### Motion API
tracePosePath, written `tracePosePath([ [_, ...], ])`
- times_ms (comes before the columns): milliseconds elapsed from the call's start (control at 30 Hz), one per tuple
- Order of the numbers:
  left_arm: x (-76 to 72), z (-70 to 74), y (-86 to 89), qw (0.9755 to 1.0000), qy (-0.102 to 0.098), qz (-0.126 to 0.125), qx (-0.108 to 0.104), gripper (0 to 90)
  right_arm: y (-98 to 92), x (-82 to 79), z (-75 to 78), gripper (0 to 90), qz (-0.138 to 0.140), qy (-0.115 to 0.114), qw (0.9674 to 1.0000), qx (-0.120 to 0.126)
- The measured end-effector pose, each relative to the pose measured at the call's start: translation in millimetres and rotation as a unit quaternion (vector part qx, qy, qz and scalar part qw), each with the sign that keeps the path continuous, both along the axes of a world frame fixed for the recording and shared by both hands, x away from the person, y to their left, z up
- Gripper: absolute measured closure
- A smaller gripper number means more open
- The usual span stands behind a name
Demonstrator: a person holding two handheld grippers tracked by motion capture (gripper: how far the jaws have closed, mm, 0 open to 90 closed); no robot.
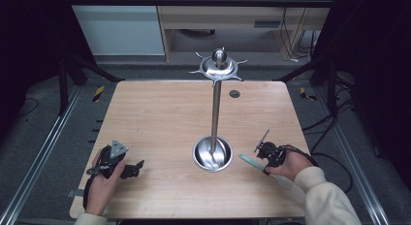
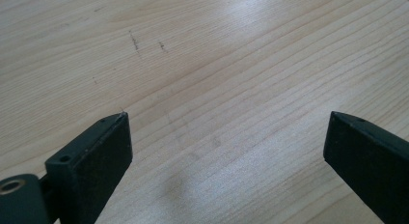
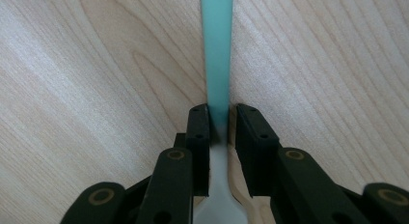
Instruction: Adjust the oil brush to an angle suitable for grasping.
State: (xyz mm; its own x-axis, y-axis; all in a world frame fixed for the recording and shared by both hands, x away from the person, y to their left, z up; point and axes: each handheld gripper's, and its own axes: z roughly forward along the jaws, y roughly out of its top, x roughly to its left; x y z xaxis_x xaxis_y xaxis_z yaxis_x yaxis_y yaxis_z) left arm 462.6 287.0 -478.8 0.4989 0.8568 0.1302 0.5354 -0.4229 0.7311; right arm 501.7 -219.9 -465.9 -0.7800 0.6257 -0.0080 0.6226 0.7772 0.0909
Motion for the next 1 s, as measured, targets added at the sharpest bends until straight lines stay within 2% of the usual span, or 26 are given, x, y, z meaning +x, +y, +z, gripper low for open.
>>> tracePosePath([
  [67, 0.1, 0.0, 0.2, 1.0000, 0.000, 0.000, 0.000, 2.9, 0.0, 0.2, 0.0, 81.0, 0.001, 0.006, 1.0000, 0.004],
  [233, 0.1, 0.1, 0.3, 1.0000, 0.001, 0.001, 0.000, 3.0, -1.5, 1.0, -0.5, 82.1, 0.008, 0.006, 0.9999, 0.007],
  [300, 0.0, 0.3, 0.5, 1.0000, 0.000, 0.001, -0.001, 3.0, -1.6, 0.4, 0.5, 82.3, -0.001, 0.014, 0.9998, 0.013],
  [400, 0.0, 0.4, 0.8, 1.0000, 0.000, 0.001, 0.000, 3.0, -3.7, 0.2, -0.2, 82.4, 0.007, 0.008, 0.9998, 0.019],
  [433, 0.1, 0.3, 0.7, 1.0000, 0.001, 0.001, -0.001, 3.0, -4.3, -1.3, 1.9, 82.5, -0.004, 0.008, 0.9996, 0.025],
  [533, 0.1, 0.2, 0.5, 1.0000, 0.002, 0.001, 0.000, 3.0, -5.6, -2.0, 6.1, 82.5, -0.007, 0.004, 0.9995, 0.030],
  [600, 0.1, -0.1, 0.2, 1.0000, 0.000, 0.001, 0.000, 2.9, -6.5, -2.8, 11.7, 82.5, -0.015, -0.004, 0.9992, 0.036],
  [633, 0.0, -0.1, 0.1, 1.0000, 0.000, 0.001, 0.000, 2.9, -8.1, -2.4, 14.9, 82.5, -0.009, -0.009, 0.9990, 0.043],
  [667, 0.0, 0.0, 0.1, 1.0000, 0.000, 0.000, 0.000, 2.9, -9.5, -3.2, 22.2, 82.6, -0.018, -0.019, 0.9982, 0.054],
  [700, 0.0, -0.1, 0.1, 1.0000, 0.000, 0.001, 0.000, 2.9, -9.5, -3.2, 22.2, 82.6, -0.018, -0.019, 0.9982, 0.054],
  [767, -0.1, -0.1, 0.2, 1.0000, 0.000, 0.000, 0.000, 3.0, -11.3, -3.9, 29.6, 82.6, -0.024, -0.033, 0.9973, 0.061],
  [800, -0.2, 0.0, -0.1, 1.0000, 0.000, 0.000, -0.001, 3.0, -14.4, -4.0, 37.5, 82.6, -0.028, -0.053, 0.9954, 0.075],
  [833, -0.2, 0.0, -0.1, 1.0000, 0.000, 0.000, -0.001, 2.9, -14.4, -4.0, 37.5, 82.6, -0.028, -0.053, 0.9954, 0.075],
  [933, -0.3, 0.1, -0.2, 1.0000, 0.001, -0.001, 0.000, 2.9, -17.9, -5.9, 49.4, 82.6, -0.042, -0.076, 0.9916, 0.096],
  [1000, -0.2, -0.1, -0.1, 1.0000, 0.000, -0.001, 0.001, 2.9, -19.8, -6.8, 56.4, 82.7, -0.042, -0.087, 0.9892, 0.110],
])
